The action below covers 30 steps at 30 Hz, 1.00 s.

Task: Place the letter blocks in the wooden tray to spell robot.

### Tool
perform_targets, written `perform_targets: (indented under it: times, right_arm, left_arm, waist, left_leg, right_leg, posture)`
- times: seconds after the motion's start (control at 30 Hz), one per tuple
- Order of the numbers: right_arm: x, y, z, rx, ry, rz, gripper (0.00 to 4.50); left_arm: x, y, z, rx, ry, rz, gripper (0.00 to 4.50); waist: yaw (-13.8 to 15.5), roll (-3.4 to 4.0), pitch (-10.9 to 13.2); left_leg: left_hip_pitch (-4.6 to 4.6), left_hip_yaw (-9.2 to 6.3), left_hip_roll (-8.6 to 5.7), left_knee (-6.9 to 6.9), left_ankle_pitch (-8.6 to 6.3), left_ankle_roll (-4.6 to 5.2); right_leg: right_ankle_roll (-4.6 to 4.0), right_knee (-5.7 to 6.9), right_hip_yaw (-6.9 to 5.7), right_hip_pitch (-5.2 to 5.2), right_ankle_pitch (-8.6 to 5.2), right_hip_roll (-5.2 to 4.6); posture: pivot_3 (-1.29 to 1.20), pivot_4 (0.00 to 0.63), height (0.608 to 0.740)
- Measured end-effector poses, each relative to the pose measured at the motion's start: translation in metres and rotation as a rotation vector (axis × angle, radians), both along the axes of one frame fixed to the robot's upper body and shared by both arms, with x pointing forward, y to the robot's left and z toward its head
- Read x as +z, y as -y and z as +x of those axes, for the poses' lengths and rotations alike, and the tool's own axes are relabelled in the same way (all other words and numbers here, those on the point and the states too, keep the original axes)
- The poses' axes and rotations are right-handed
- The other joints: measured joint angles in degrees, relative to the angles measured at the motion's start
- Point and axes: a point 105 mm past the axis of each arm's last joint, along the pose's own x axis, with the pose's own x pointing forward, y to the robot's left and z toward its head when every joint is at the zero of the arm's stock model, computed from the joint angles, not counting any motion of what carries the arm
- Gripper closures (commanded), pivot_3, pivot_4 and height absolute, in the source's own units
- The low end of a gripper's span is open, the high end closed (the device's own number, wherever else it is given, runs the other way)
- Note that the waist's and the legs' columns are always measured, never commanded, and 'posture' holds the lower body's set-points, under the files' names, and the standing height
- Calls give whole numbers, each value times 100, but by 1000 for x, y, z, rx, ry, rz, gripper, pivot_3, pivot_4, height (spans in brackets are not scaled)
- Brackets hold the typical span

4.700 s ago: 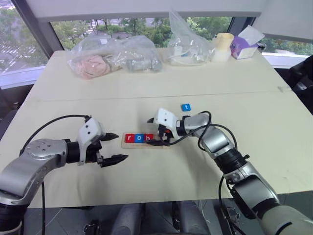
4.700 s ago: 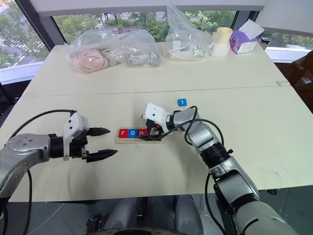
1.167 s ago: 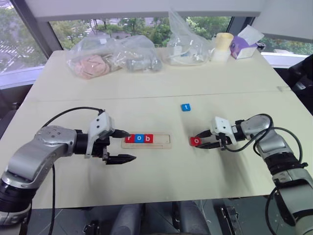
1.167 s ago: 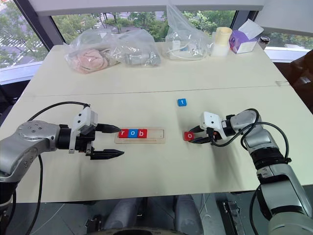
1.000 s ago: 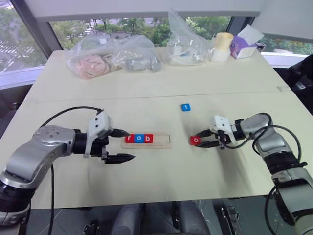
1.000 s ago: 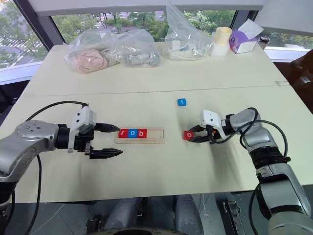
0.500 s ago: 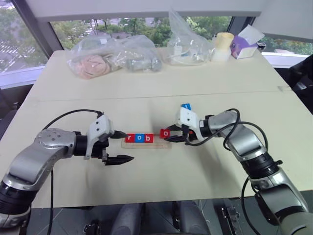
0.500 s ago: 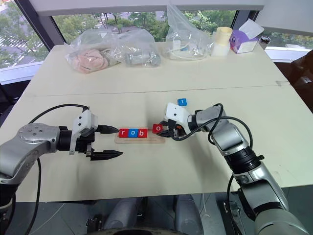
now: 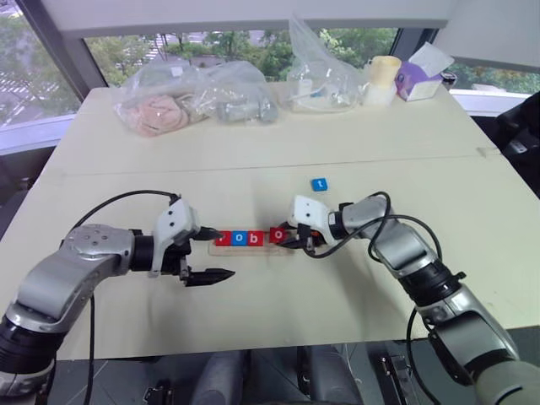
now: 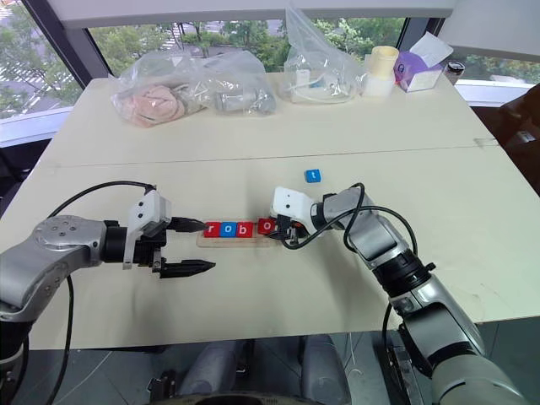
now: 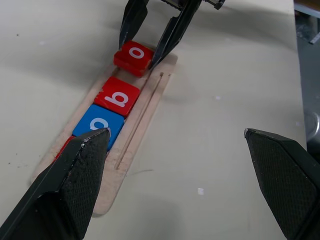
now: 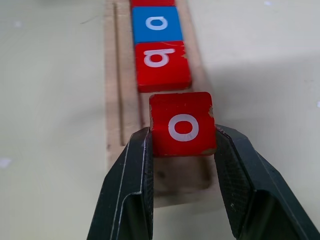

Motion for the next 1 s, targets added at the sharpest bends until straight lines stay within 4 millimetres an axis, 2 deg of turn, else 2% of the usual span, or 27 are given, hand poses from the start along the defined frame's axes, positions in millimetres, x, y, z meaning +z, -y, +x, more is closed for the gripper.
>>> perform_targets:
  times: [0.37, 0.93, 1.0]
  right_arm:
    - [-3, -7, -1, 21, -7, 4, 3369]
    - [4, -8, -5, 57, -7, -6, 3369]
    - [3, -8, -5, 60, -10, -7, 2286]
  left_arm:
    - [0, 0, 3, 15, 13, -7, 0]
    - [-12, -6, 8, 35, 30, -14, 0]
    - [-12, -7, 9, 36, 32, -13, 0]
  waist:
    - [0, 0, 0]
    - [0, 0, 0]
    - [2, 0, 0]
  left_leg:
    - [1, 0, 0, 0, 1, -1]
    - [2, 0, 0, 0, 1, -2]
    - [2, 0, 0, 1, 1, -2]
  right_leg:
    - [3, 1, 0, 0, 1, 1]
    - [3, 3, 0, 0, 2, 1]
    - [3, 3, 0, 0, 2, 1]
  posture:
    - [0, 150, 740]
    - [0, 150, 740]
    - [0, 150, 740]
